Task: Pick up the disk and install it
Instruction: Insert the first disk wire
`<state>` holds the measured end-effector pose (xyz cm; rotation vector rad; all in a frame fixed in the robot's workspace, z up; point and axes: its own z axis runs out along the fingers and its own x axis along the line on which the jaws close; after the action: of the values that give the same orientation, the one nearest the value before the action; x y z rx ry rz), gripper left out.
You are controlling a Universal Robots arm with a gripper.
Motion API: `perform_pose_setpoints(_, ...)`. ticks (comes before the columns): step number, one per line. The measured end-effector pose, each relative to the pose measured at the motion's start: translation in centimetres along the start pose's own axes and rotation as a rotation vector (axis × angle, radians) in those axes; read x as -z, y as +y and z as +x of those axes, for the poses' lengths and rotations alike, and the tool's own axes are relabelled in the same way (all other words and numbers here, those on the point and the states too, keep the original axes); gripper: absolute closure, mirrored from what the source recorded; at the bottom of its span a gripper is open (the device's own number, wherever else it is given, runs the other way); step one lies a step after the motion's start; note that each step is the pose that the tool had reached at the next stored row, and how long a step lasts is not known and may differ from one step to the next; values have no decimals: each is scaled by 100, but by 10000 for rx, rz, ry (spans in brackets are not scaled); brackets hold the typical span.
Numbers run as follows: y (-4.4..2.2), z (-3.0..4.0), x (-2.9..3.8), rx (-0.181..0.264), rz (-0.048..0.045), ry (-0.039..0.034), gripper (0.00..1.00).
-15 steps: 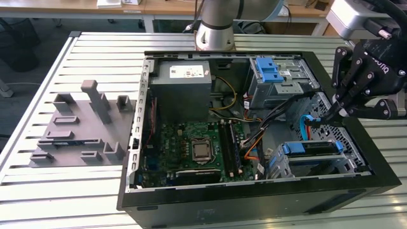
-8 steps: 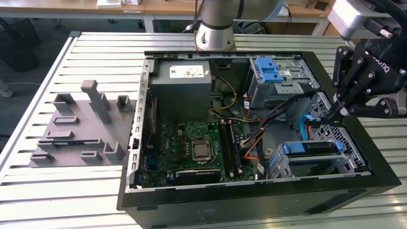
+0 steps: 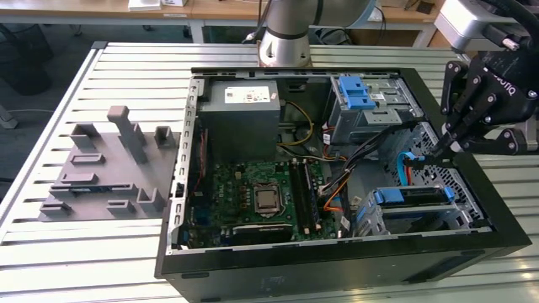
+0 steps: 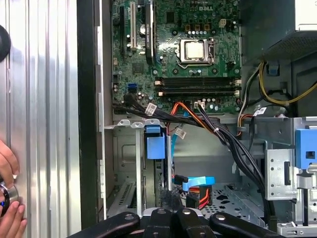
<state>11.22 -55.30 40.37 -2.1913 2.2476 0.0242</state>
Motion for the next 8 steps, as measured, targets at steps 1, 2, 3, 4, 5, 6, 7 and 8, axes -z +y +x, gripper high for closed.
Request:
perform_pose_setpoints(1, -1, -3, -2, 0, 0, -1, 89)
perform_pose_setpoints(2, -7, -15, -7, 1, 0, 0, 89)
perform_pose_setpoints(3, -10, -19, -9, 1, 0, -1, 89)
perform_pose_setpoints(4, -11, -23, -10, 0, 0, 0, 89)
perform_pose_setpoints(5, -13, -27, -12, 0, 0, -1, 89)
perform_pose_setpoints(6, -15, -31, -14, 0, 0, 0, 89)
perform_pose_setpoints(7, -19, -36, -15, 0, 0, 0, 89)
perform_pose_setpoints(8, -21, -41, -17, 1, 0, -1, 89)
